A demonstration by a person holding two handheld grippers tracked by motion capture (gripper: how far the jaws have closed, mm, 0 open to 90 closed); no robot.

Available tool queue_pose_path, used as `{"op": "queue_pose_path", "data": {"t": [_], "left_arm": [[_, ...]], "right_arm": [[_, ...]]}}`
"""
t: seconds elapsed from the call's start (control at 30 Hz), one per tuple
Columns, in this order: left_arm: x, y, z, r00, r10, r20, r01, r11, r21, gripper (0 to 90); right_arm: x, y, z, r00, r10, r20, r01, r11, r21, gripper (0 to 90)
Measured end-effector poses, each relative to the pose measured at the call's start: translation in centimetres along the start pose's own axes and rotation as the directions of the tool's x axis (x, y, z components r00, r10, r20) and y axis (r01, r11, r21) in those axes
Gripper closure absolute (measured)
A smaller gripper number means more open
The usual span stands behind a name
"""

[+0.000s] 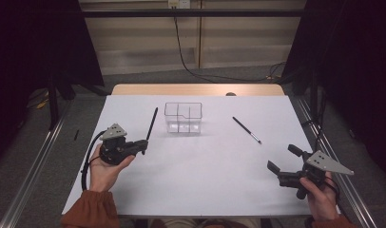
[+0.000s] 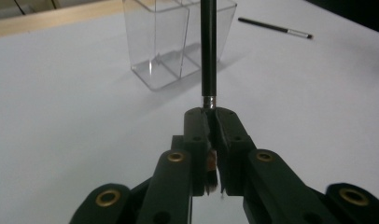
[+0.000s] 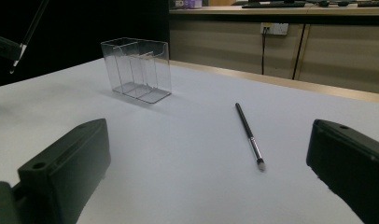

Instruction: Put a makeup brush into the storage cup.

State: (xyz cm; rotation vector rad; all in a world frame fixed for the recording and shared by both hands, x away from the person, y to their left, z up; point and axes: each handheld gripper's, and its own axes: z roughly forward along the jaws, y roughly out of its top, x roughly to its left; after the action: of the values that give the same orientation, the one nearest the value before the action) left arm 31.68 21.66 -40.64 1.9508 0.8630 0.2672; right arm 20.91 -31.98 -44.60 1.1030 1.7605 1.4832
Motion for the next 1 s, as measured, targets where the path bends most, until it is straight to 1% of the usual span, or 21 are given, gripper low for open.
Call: {"op": "queue_pose_path", "data": {"t": [0.03,0.07,0.1,0.13,0.2,0.23,0.3,0.33,0.37,0.4,0.43,0.47,0.53,0.57,0.67,0.7,0.73,0.87,0.93,1.0], "left_arm": [[0.0,0.0,0.0,1.0,0.0,0.0,0.0,1.0,0.0,83.8],[-0.1,0.0,-0.1,1.0,0.007,-0.003,-0.007,0.9999,-0.01,83.9],[-0.1,0.0,-0.1,1.0,0.007,0.007,-0.007,0.9998,-0.018,83.8],[-0.3,0.0,-0.2,0.9998,0.004,0.018,-0.003,0.9993,-0.036,83.8],[-0.5,0.0,-0.1,0.9994,0.012,0.033,-0.011,0.999,-0.043,83.8],[-0.5,0.0,-0.1,0.9994,0.012,0.033,-0.011,0.999,-0.043,83.8],[-0.7,0.1,0.0,0.9985,0.011,0.054,-0.009,0.9993,-0.037,83.8],[-0.8,0.0,0.1,0.998,0.018,0.06,-0.016,0.9991,-0.04,83.8],[-1.3,0.0,0.4,0.9964,0.027,0.08,-0.024,0.9991,-0.035,83.8],[-1.3,0.0,0.4,0.9964,0.027,0.08,-0.024,0.9991,-0.035,83.8],[-1.5,0.0,0.5,0.9958,0.039,0.083,-0.036,0.9988,-0.033,83.8],[-1.9,0.1,0.7,0.9942,0.051,0.095,-0.048,0.9983,-0.034,83.8],[-2.1,0.2,0.8,0.9932,0.055,0.102,-0.052,0.998,-0.036,83.8],[-2.5,0.4,0.8,0.9919,0.067,0.108,-0.063,0.9972,-0.039,83.8],[-2.9,0.6,0.8,0.9904,0.077,0.115,-0.072,0.996,-0.053,83.8],[-3.1,0.7,0.8,0.989,0.086,0.12,-0.079,0.9948,-0.065,83.9],[-3.2,0.8,0.8,0.9868,0.095,0.132,-0.086,0.994,-0.066,83.9],[-4.0,1.0,1.0,0.9809,0.111,0.159,-0.101,0.9924,-0.07,83.9],[-4.2,1.1,1.1,0.9805,0.115,0.159,-0.105,0.992,-0.07,83.9],[-4.4,1.2,1.2,0.9781,0.117,0.172,-0.107,0.9921,-0.066,83.8]], "right_arm": [[0.0,0.0,0.0,1.0,0.0,0.0,0.0,1.0,-0.001,0.0],[0.0,0.0,0.0,1.0,0.001,-0.001,-0.001,1.0,-0.001,0.0],[0.0,0.0,0.0,1.0,0.0,-0.001,0.0,1.0,-0.001,0.0],[0.0,0.0,0.0,1.0,-0.001,-0.002,0.001,1.0,-0.002,0.0],[0.0,0.0,0.0,1.0,-0.001,-0.002,0.001,1.0,-0.004,0.0],[0.0,0.0,0.0,1.0,-0.001,-0.002,0.001,1.0,-0.004,0.0],[0.0,0.0,0.0,1.0,-0.004,-0.007,0.004,1.0,-0.003,0.0],[0.0,0.0,0.0,1.0,-0.004,-0.008,0.004,1.0,-0.005,0.0],[0.0,0.0,0.0,1.0,-0.005,-0.009,0.005,1.0,-0.005,0.0],[0.0,0.0,0.0,0.9999,-0.006,-0.01,0.006,1.0,-0.005,0.0],[0.1,0.0,0.0,0.9999,-0.006,-0.013,0.006,1.0,-0.005,0.0],[0.1,0.0,0.0,0.9999,-0.007,-0.012,0.007,1.0,-0.006,0.0],[0.1,0.1,0.0,0.9999,-0.006,-0.013,0.006,1.0,-0.005,0.0],[0.1,0.1,0.0,0.9999,-0.008,-0.014,0.008,1.0,-0.008,0.0],[0.2,0.1,0.0,0.9998,-0.006,-0.021,0.005,1.0,-0.02,0.0],[0.2,0.1,0.0,0.9995,-0.016,-0.029,0.015,1.0,-0.022,0.0],[0.3,0.2,-0.1,0.9993,-0.022,-0.031,0.021,1.0,-0.022,0.0],[0.4,0.2,0.0,0.9988,-0.026,-0.041,0.024,0.999,-0.03,0.0],[0.4,0.2,0.1,0.9986,-0.031,-0.043,0.029,0.999,-0.031,0.0],[0.5,0.2,0.1,0.9985,-0.026,-0.047,0.025,0.999,-0.029,0.0]]}}
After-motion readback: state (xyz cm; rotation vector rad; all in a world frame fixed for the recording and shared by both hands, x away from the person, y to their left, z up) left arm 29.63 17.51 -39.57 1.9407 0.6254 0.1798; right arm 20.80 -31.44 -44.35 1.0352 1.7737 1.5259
